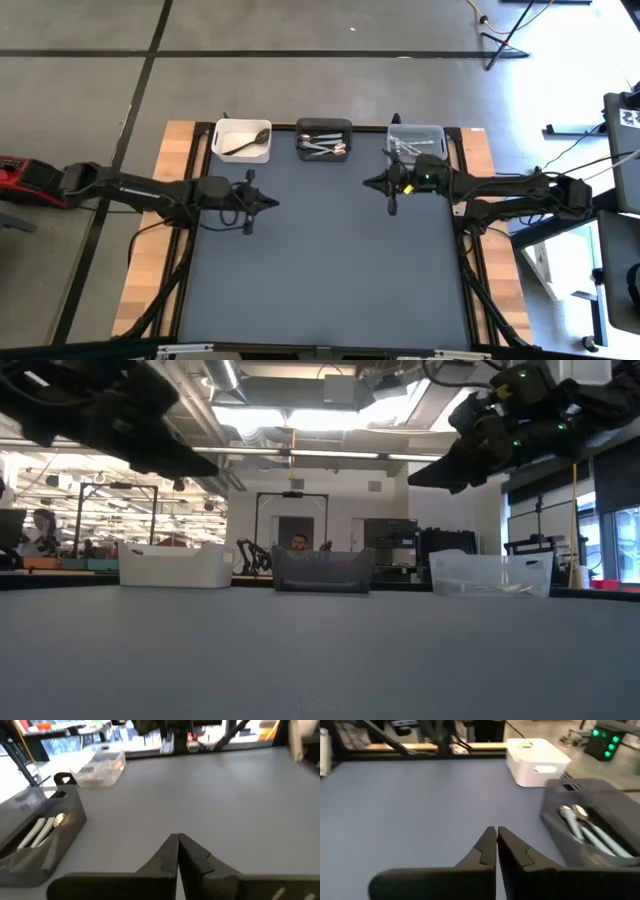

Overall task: Sort silverware by color (type)
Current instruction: Return to Home Position

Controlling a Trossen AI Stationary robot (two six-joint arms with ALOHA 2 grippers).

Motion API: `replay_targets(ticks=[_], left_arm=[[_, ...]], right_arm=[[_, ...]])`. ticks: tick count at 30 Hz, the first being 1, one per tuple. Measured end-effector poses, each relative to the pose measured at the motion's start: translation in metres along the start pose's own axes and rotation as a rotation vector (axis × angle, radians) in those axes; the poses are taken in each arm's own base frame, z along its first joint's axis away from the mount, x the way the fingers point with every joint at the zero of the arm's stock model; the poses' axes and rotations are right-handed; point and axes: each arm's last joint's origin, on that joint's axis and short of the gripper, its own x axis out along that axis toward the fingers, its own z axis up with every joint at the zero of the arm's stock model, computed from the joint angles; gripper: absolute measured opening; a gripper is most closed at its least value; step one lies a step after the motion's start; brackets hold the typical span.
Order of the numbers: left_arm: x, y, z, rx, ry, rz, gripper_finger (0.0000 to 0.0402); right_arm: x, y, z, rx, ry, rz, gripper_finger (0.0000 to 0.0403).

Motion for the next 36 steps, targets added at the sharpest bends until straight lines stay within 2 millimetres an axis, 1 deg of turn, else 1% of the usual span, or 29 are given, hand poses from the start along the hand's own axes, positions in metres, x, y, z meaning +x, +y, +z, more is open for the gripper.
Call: replay_targets(ticks=[5, 9, 12, 17, 20, 29, 36], left_arm=[[-0.021, 0.001, -0.013, -0.039, -0.085, 0.002, 0.0006], [-0.034, 0.001, -0.024, -0.083, -0.154, 0.002, 0.0002], [-0.039, 0.001, -0.033, -0.099, -0.182, 0.002, 0.0002], [-0.045, 0.000, -0.042, -0.113, -0.222, -0.019, 0.0004], [-0.047, 0.000, -0.044, -0.117, -0.202, -0.022, 0.0002], [-0.051, 0.000, -0.043, -0.133, -0.223, -0.024, 0.0006], [-0.058, 0.002, -0.044, -0.162, -0.248, -0.003, 0.0007]], right_arm=[[-0.003, 0.005, -0.012, 0.014, -0.060, 0.008, 0.0002], [-0.008, 0.006, -0.023, 0.022, -0.095, 0.002, 0.0001], [-0.011, 0.008, -0.030, 0.020, -0.113, 0.001, 0.0001], [-0.020, 0.011, -0.039, 0.022, -0.124, 0.011, 0.0002], [-0.028, 0.013, -0.043, 0.025, -0.146, 0.009, 0.0002], [-0.055, 0.021, -0.056, 0.076, -0.247, 0.001, 0.0002], [-0.065, 0.023, -0.059, 0.119, -0.232, -0.001, 0.0002]])
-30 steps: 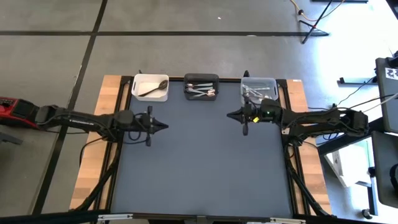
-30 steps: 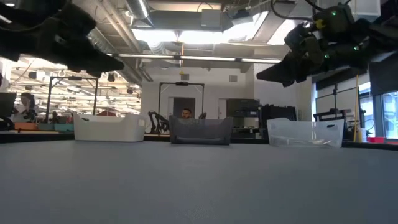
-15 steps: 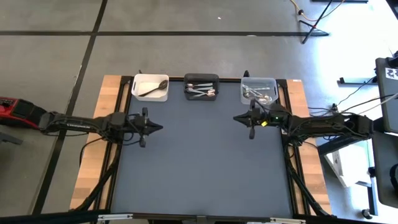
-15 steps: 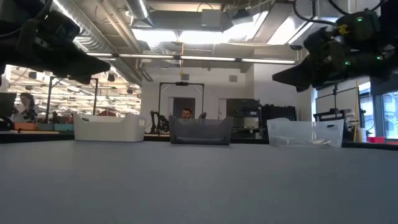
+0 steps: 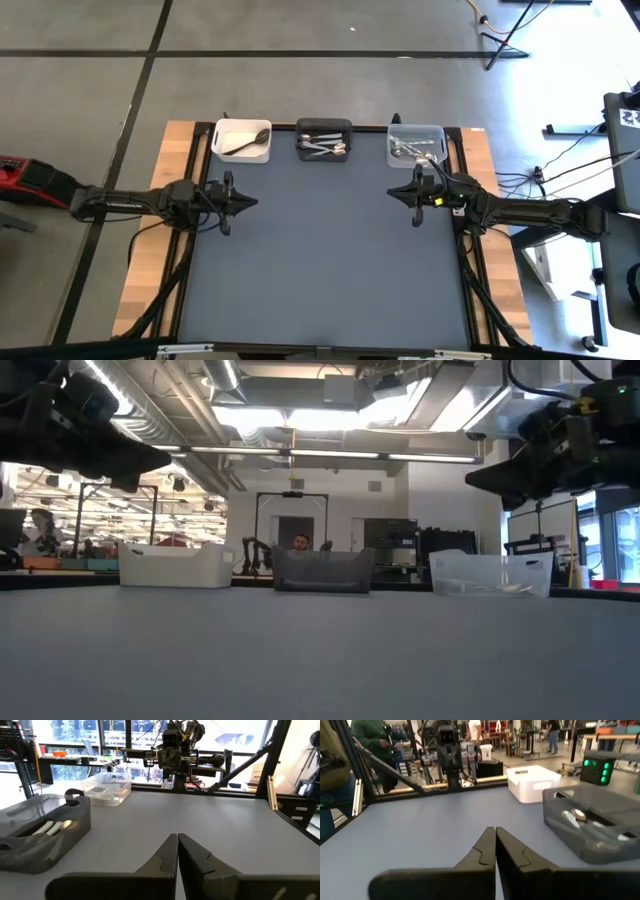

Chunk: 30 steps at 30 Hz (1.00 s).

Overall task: Sort silverware by color (type)
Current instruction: Return to Home Position

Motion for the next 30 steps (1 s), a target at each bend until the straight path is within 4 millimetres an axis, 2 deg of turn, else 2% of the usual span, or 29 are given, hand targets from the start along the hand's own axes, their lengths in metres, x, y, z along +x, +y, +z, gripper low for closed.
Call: replay_targets(ticks=[4, 10, 21, 26, 30], left_arm=[[-0.005, 0.001, -0.001, 0.000, 0.003, 0.014, 0.0007], [-0.011, 0.001, 0.006, -0.010, -0.090, 0.013, 0.0007], [-0.010, 0.001, 0.004, -0.006, -0.064, 0.012, 0.0007], [-0.010, 0.001, 0.004, -0.006, -0.065, 0.012, 0.0007], [-0.010, 0.001, 0.004, -0.006, -0.065, 0.012, 0.0007]], right_arm=[[-0.004, 0.001, 0.002, -0.001, -0.007, 0.000, 0.0002], [-0.013, 0.002, 0.004, -0.003, -0.021, -0.051, 0.0002], [-0.029, 0.005, 0.003, 0.021, -0.035, -0.077, 0.0002], [-0.035, 0.009, 0.004, 0.048, -0.054, 0.008, 0.0002], [-0.038, 0.009, 0.007, 0.052, -0.096, -0.002, 0.0001]])
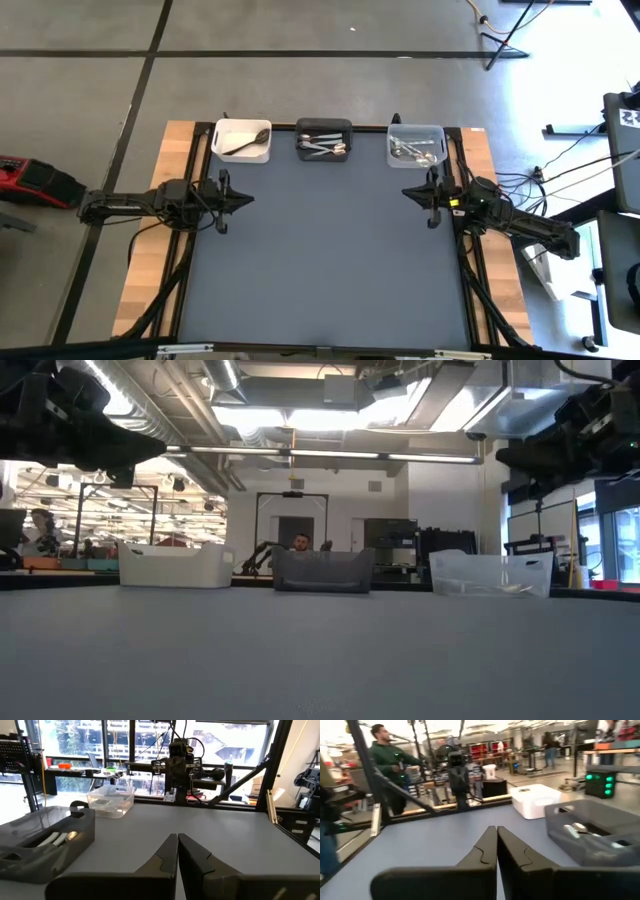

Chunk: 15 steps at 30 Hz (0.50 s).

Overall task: Sort silverware by color (type)
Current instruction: Return to Home Position

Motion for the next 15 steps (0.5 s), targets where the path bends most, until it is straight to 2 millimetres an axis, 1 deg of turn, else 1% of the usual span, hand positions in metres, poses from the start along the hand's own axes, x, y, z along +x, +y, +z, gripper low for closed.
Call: replay_targets(ticks=[4, 9, 15], left_arm=[[0.0000, 0.0000, 0.0000, 0.000, 0.000, 0.000, 0.0007], [0.0000, 0.0000, 0.0000, 0.000, 0.000, 0.000, 0.0007], [0.0000, 0.0000, 0.0000, 0.000, 0.000, 0.000, 0.0007]], right_arm=[[0.0000, -0.0012, -0.0006, 0.007, 0.003, -0.038, 0.0001], [0.0000, -0.0027, -0.0013, 0.062, 0.003, -0.085, 0.0000], [0.0008, -0.0034, -0.0027, 0.035, 0.019, -0.101, 0.0000]])
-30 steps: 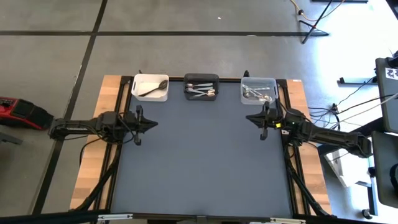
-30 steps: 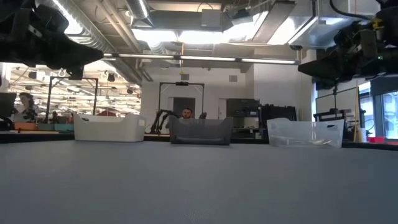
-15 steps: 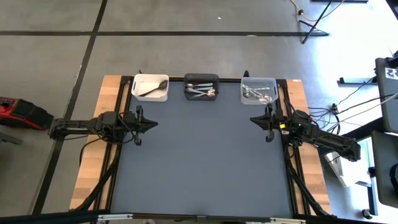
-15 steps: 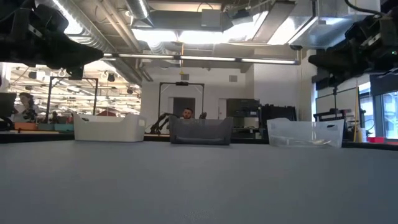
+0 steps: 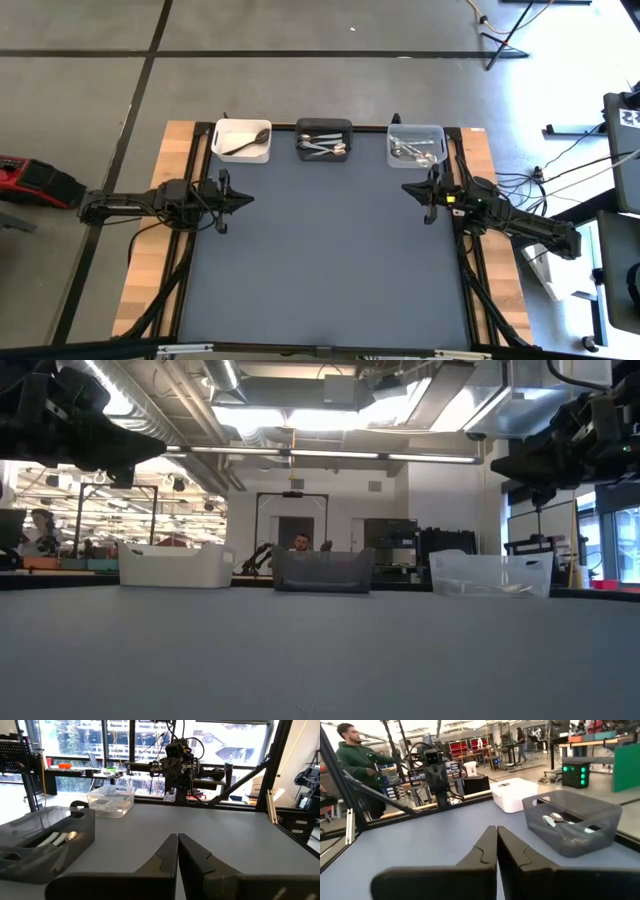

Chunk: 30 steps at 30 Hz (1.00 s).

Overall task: Sort silverware by color (type)
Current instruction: Return to Home Position

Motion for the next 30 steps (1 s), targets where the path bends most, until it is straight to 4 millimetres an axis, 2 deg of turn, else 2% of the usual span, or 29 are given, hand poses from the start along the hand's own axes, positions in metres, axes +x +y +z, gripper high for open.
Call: replay_targets(ticks=[7, 11, 18, 30], left_arm=[[0.000, 0.000, 0.000, 0.000, 0.000, 0.000, 0.0007], [0.000, 0.000, 0.000, 0.000, 0.000, 0.000, 0.0007], [0.000, 0.000, 0.000, 0.000, 0.000, 0.000, 0.0007], [0.000, 0.000, 0.000, 0.000, 0.000, 0.000, 0.0007]], right_arm=[[0.000, 0.000, 0.000, -0.121, 0.001, 0.006, 0.0000], [0.000, -0.002, -0.001, -0.086, 0.004, -0.050, 0.0000], [0.000, 0.004, -0.003, -0.055, 0.015, -0.029, 0.0000], [0.000, 0.018, -0.005, -0.095, 0.034, 0.113, 0.0000]])
